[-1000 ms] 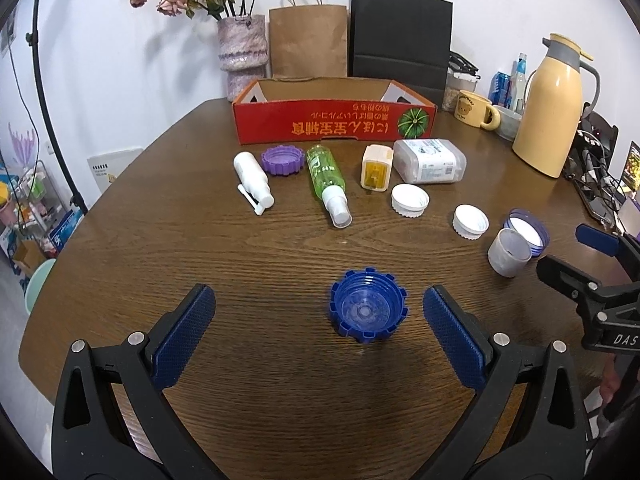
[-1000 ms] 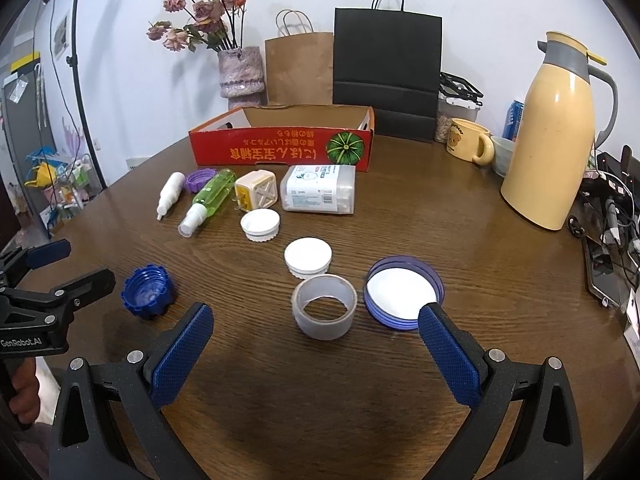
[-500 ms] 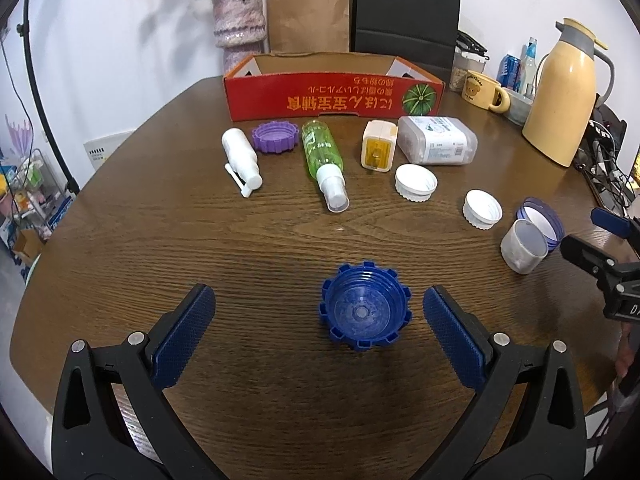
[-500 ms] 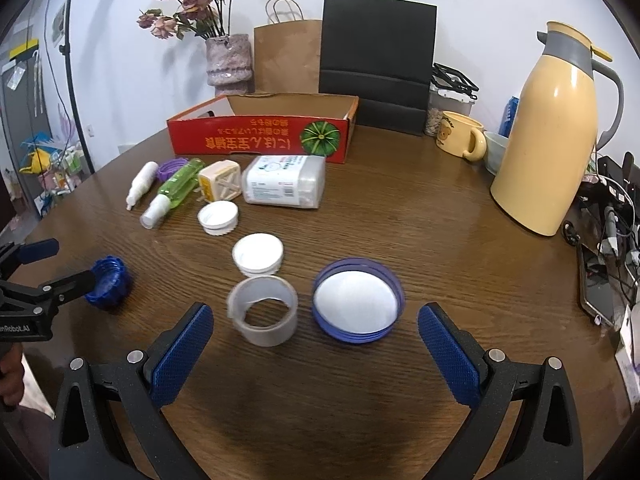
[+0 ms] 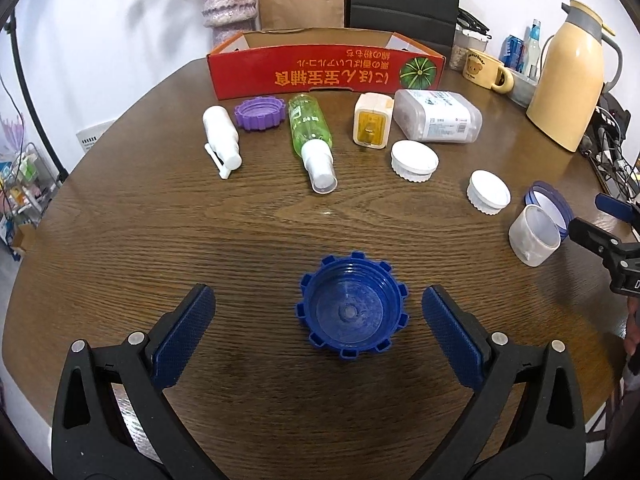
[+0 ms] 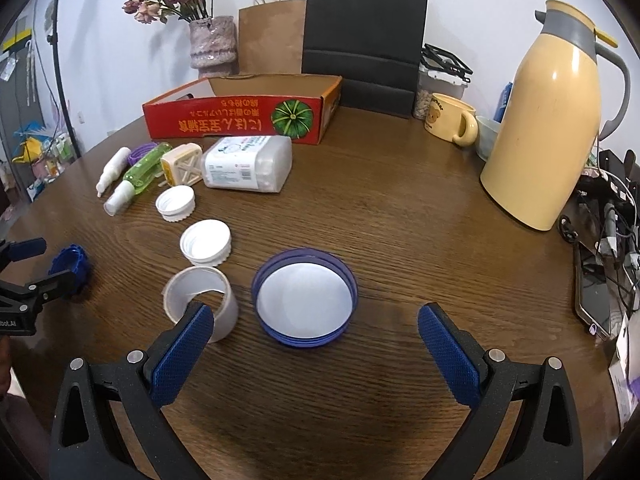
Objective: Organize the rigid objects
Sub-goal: 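Move the left tool toward the blue ribbed cap while the right tool approaches the blue-rimmed lid, then close the left tool on the blue cap while the right tool grasps the blue-rimmed lid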
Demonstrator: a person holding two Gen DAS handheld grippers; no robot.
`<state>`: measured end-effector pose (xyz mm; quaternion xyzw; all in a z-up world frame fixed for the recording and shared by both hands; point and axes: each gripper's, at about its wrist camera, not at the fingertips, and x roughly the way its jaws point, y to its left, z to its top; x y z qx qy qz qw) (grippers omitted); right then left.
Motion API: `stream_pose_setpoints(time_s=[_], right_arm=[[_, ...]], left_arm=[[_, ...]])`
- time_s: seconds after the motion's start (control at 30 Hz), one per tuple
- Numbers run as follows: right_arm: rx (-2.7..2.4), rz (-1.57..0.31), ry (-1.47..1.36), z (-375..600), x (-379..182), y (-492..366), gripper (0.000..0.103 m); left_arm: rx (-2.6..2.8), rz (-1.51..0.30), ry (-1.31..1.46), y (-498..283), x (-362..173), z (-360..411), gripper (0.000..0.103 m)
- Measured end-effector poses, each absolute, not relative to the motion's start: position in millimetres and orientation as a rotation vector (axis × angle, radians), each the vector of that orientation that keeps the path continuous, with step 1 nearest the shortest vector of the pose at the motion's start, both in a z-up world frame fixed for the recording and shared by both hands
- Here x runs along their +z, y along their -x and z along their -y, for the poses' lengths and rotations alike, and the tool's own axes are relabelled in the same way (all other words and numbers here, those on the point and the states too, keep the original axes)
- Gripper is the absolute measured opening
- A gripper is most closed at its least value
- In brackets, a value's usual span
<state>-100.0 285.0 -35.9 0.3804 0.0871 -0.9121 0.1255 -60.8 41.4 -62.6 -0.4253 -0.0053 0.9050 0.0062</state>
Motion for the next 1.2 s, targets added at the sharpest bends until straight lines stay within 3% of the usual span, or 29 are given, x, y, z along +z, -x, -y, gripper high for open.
stream_pose_setpoints(time_s=[0.17, 0.23, 0.33, 1.2], right_arm=[[-2.633, -0.261, -1.136, -288.7, -40.9, 106.1, 0.103], [-2.624, -0.262, -1.151, -290.6, -43.0, 109.4, 0.103], [-2.617, -0.271, -1.165, -292.4, -44.4, 113.0, 0.103], [-2.521, -0.362, -1.239, -276.3, -60.5, 140.2, 0.103]], left_arm=[[2.814, 0.014, 1.339, 63.0, -64.6, -44.6, 0.083], [2.796, 0.019, 1.349, 64.8, -66.7, -46.2, 0.063], [2.780, 0.011, 1.339, 64.1, -67.4, -48.4, 0.049], [2.821, -0.016, 1.275, 75.8, -53.4, -49.3, 0.049]])
